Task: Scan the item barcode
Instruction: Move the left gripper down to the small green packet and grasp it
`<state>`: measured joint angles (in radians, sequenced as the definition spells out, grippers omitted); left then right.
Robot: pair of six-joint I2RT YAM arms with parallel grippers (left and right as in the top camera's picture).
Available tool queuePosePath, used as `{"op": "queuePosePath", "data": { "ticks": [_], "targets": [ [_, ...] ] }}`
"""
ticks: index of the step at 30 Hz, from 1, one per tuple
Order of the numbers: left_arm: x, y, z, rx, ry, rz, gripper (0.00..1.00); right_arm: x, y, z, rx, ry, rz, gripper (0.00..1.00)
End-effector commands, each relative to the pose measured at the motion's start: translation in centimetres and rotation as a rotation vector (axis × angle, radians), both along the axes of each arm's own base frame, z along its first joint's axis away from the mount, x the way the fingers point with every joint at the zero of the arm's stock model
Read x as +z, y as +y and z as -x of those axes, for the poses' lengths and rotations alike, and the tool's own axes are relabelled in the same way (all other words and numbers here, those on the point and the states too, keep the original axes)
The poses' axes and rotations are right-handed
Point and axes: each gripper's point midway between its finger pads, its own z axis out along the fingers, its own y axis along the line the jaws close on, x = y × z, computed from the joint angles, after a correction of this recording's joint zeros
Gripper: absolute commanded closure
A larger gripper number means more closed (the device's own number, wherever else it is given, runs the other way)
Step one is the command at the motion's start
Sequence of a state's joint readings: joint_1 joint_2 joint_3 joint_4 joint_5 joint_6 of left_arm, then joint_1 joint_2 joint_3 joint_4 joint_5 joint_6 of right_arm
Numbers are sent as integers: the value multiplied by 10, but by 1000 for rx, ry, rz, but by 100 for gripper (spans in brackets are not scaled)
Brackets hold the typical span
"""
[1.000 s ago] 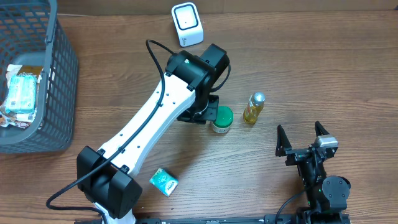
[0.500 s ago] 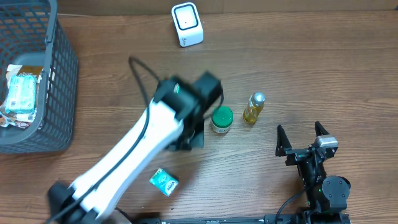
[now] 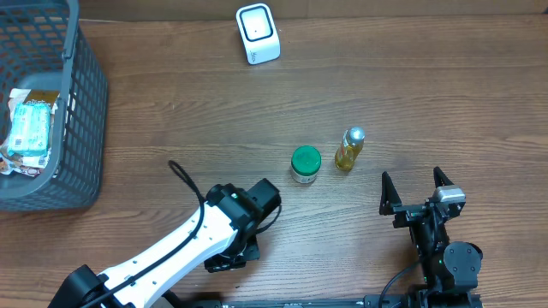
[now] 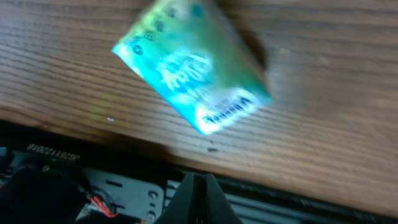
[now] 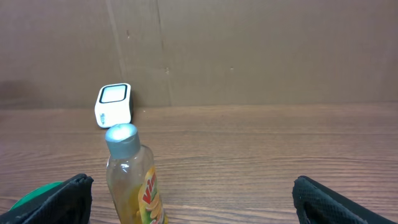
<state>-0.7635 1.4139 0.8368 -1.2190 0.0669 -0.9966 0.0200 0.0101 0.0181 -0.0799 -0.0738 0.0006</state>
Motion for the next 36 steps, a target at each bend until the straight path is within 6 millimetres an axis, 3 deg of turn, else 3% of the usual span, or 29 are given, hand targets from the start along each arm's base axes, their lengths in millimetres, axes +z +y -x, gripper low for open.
{"op": "queuePosePath", "data": {
  "ticks": [1, 4, 9, 15, 23, 26, 29, 33, 36],
  "targets": [
    [-10, 17, -4, 66, -30, -52, 95, -3, -2, 0, -9, 1, -2, 0],
    [-25, 27, -4, 100, -34, -64, 94, -3, -2, 0, -9, 1, -2, 0],
    [-41, 27, -8, 96, -15, 9, 94, -3, -2, 0, -9, 1, -2, 0],
    [-45, 32, -37, 52, -84, 76, 89, -3, -2, 0, -9, 1, -2, 0],
    [-46, 54, -82, 80, -203, 143, 87, -3, -2, 0, -9, 1, -2, 0],
    [-40, 63, -110, 74, -288, 166, 84, -3, -2, 0, -9, 1, -2, 0],
    [-22, 66, -123, 97, -294, 204, 84, -3, -2, 0, -9, 1, -2, 0],
    [5, 53, -119, 59, -232, 291, 71, -3, -2, 0, -9, 1, -2, 0],
    [15, 35, -100, 11, -146, 402, 60, -3, -2, 0, -9, 1, -2, 0]
  ]
}}
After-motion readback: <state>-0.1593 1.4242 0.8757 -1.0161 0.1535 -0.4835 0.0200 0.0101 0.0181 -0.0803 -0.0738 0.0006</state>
